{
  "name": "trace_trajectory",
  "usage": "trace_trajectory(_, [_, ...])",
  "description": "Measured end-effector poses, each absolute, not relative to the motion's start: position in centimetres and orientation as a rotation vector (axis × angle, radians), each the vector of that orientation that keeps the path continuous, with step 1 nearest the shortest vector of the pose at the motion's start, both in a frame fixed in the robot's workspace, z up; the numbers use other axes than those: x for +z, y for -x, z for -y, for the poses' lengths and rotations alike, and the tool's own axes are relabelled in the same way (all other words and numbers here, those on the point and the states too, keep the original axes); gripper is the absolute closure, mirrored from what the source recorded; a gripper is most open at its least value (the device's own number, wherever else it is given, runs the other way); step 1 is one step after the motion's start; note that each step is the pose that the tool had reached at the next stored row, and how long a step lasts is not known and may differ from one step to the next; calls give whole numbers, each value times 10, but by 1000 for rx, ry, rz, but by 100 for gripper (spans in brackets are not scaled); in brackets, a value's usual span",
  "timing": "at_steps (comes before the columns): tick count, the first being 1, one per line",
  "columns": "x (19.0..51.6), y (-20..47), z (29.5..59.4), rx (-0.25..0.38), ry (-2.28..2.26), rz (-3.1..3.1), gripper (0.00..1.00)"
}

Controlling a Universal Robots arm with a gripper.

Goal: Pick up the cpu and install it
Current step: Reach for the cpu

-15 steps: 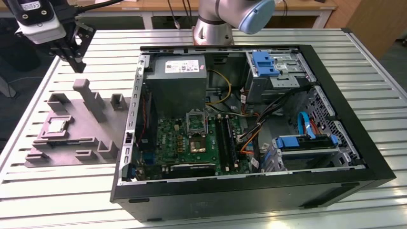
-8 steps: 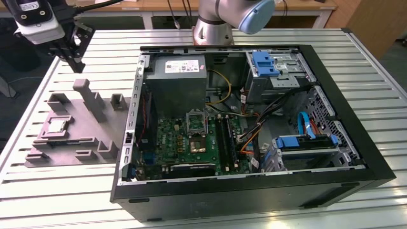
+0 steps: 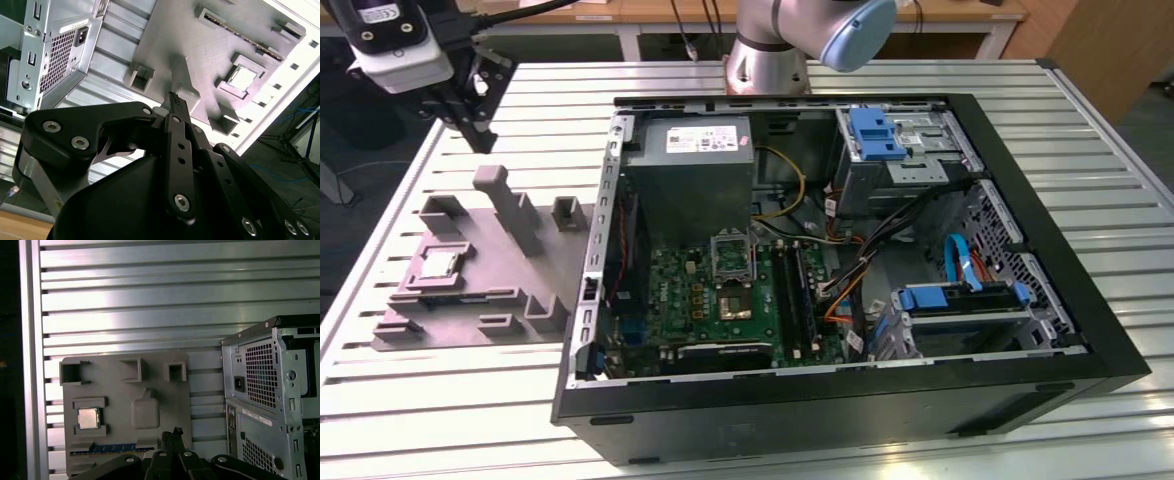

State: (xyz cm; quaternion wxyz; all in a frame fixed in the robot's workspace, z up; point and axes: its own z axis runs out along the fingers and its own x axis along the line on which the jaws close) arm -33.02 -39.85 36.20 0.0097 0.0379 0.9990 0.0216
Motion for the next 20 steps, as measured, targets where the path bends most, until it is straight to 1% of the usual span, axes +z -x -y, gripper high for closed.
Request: trace_trajectory(20, [361, 334, 399, 67, -119, -3120, 89])
